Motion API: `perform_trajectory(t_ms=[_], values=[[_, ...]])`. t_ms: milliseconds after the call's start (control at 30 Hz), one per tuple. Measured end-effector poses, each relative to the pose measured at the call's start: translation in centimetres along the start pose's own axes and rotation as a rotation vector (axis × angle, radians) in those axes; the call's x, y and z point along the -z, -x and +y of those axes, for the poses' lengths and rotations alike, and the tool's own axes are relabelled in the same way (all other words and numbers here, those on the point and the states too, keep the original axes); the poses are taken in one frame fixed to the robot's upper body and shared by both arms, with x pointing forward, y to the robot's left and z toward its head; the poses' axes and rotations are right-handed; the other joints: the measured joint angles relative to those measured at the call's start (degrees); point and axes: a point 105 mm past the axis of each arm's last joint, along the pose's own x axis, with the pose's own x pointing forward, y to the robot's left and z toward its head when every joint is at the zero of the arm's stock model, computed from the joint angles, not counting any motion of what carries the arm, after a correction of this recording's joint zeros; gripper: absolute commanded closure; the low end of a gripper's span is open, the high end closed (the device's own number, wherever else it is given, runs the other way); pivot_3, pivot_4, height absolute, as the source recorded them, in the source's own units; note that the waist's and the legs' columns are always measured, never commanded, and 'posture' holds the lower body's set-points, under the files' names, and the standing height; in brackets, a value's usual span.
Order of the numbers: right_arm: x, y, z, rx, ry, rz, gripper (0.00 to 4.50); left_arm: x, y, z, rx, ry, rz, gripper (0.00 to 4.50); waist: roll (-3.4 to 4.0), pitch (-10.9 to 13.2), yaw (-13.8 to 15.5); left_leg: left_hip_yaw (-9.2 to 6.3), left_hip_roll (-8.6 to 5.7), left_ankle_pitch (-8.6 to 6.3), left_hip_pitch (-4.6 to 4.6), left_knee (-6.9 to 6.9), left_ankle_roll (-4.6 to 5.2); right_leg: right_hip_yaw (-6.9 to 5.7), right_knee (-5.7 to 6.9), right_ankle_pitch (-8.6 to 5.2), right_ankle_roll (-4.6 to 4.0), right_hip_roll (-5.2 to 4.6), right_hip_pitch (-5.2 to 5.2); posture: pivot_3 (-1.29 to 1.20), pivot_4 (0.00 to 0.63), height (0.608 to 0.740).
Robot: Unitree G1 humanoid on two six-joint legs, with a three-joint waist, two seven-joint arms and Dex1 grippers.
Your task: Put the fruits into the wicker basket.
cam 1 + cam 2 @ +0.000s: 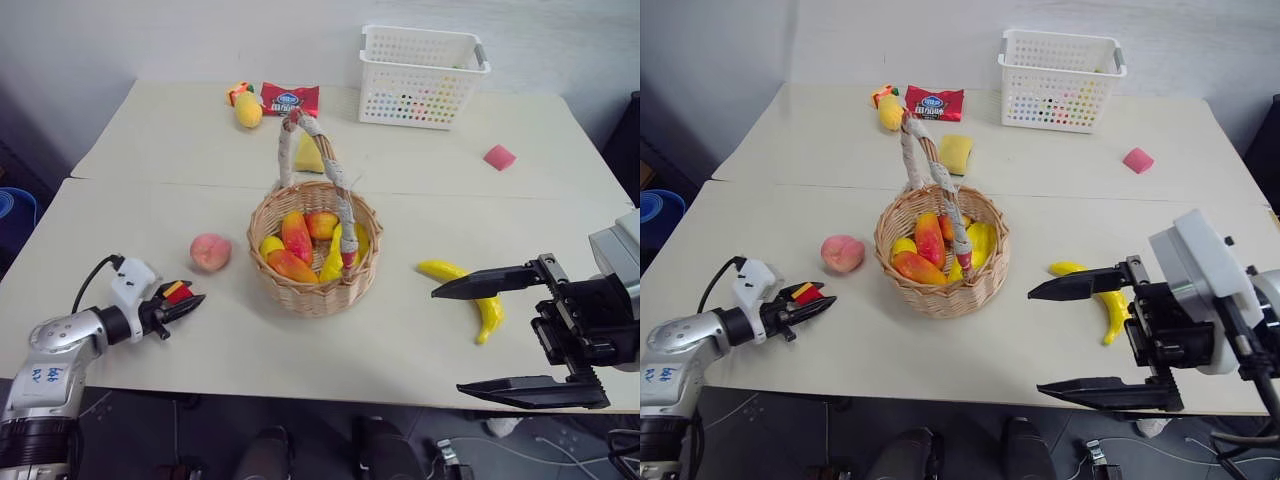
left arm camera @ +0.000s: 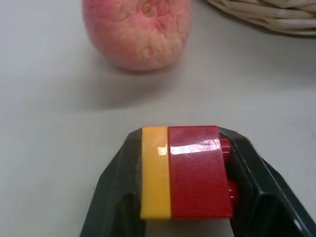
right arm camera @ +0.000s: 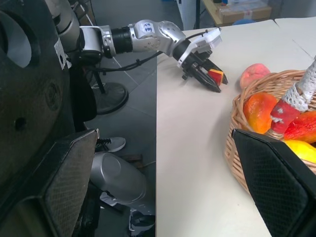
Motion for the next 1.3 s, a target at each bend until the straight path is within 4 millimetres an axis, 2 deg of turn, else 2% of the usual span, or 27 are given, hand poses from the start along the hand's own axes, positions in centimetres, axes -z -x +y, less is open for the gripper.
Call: perform_trajectory(t_ms=[133, 267, 367, 500, 600, 633, 700, 767, 867, 967, 1067, 1200, 1300], values=[[-0.2, 0.2, -0.6, 0.046, 0.050, -0.018, 0.00, 1.3, 2.2, 3.0, -0.245, 0.098, 0.008, 2.94, 0.00, 0.0, 0.1, -0.03, 0.02, 0.00, 0.04, 0.01, 0.01, -0.01, 0.19, 0.00, -0.01, 0.00, -0.05, 0.00, 0.150, 0.740], [-0.5, 0.5, -1.3, 0.092, 0.085, -0.029, 0.00, 3.1, 5.6, 6.2, -0.496, 0.239, 0.007, 2.94, 0.00, 0.0, 0.1, -0.04, 0.02, 0.01, 0.04, 0.01, 0.01, -0.02, 0.22, 0.01, -0.03, 0.01, -0.05, 0.00, 0.150, 0.740], [-0.5, 0.8, -1.8, 0.115, 0.095, -0.033, 0.00, 3.9, 7.0, 7.3, -0.588, 0.295, 0.015, 2.94, -0.01, 0.0, 0.3, -0.04, 0.02, 0.01, 0.03, 0.01, 0.01, -0.05, 0.20, 0.01, -0.03, -0.02, -0.04, 0.00, 0.150, 0.740], [0.2, 0.3, -3.8, 0.134, 0.106, -0.045, 0.00, 4.1, 7.1, 8.3, -0.636, 0.335, -0.001, 1.65, -0.14, -0.1, 0.3, -0.08, 0.01, 0.04, 0.02, 0.08, -0.01, -0.07, 0.22, 0.05, -0.09, -0.03, -0.04, 0.00, 0.150, 0.740], [1.0, 0.2, -4.6, 0.149, 0.093, -0.026, 0.00, 4.1, 7.2, 8.4, -0.644, 0.333, -0.007, 0.70, -0.13, -0.1, 0.2, -0.08, 0.01, 0.20, -0.02, 0.01, -0.33, -0.07, 0.20, 0.04, -0.10, -0.03, -0.11, 0.00, 0.150, 0.740], [1.1, 0.4, -4.8, 0.157, 0.095, -0.025, 0.00, 3.8, 7.3, 8.2, -0.626, 0.339, -0.022, 0.42, -0.13, -0.1, 0.2, -0.08, 0.01, 0.20, -0.07, -0.02, -0.34, -0.08, 0.16, 0.04, -0.11, -0.03, -0.13, 0.00, 0.150, 0.740], [1.2, 0.5, -4.9, 0.162, 0.095, -0.022, 0.00, 2.3, 7.5, 7.4, -0.560, 0.369, -0.099, 0.42, -0.18, 0.0, 0.1, -0.09, 0.03, 0.19, -0.13, -0.01, -0.35, -0.09, 0.16, 0.04, -0.10, -0.03, -0.13, 0.00, 0.150, 0.740], [1.2, 0.5, -4.8, 0.155, 0.096, -0.021, 0.00, -0.8, 7.8, 6.6, -0.461, 0.359, -0.217, 0.42, -0.23, 0.0, 0.1, -0.12, 0.05, 0.17, -0.14, 0.00, -0.34, -0.11, 0.08, 0.04, -0.11, -0.03, -0.10, 0.00, 0.150, 0.740], [1.1, 0.5, -4.9, 0.160, 0.100, -0.022, 0.00, -5.3, 8.3, 4.1, -0.240, 0.246, -0.240, 0.42, -0.15, 0.0, 0.0, -0.11, 0.06, 0.16, -0.08, -0.04, -0.35, -0.09, -0.12, 0.04, -0.12, -0.04, -0.02, 0.00, 0.150, 0.740], [0.8, 0.5, -5.0, 0.167, 0.115, -0.028, 0.00, -7.7, 7.0, 1.9, -0.050, 0.135, -0.188, 0.42, 0.13, 0.0, 0.2, -0.12, 0.05, 0.16, -0.05, -0.04, -0.34, -0.11, -0.09, 0.02, -0.16, -0.05, 0.00, 0.00, 0.150, 0.740], [0.8, 0.4, -5.1, 0.174, 0.116, -0.036, 0.00, -8.0, 4.2, 1.0, 0.066, 0.056, -0.115, 0.42, 0.15, 0.0, 0.1, -0.16, 0.04, 0.19, -0.04, -0.07, -0.34, -0.15, 0.05, 0.03, -0.23, -0.01, -0.04, 0.00, 0.150, 0.740], [0.3, 0.3, -4.9, 0.159, 0.114, -0.062, 0.00, -8.3, 0.0, 2.8, 0.073, -0.019, -0.047, 0.42, 0.10, 0.0, 0.2, -0.12, 0.02, 0.26, -0.07, -0.05, -0.38, -0.19, 0.20, 0.06, -0.25, 0.14, -0.12, 0.00, 0.150, 0.740], [0.0, 0.1, -4.3, 0.125, 0.103, -0.075, 0.00, -8.2, -2.5, 3.3, 0.091, -0.049, -0.020, 0.42, 0.08, 0.0, 0.0, 0.08, 0.04, 0.31, -0.10, -0.02, -0.39, -0.41, 0.37, 0.10, -0.17, 0.26, -0.18, 0.00, 0.150, 0.740]])
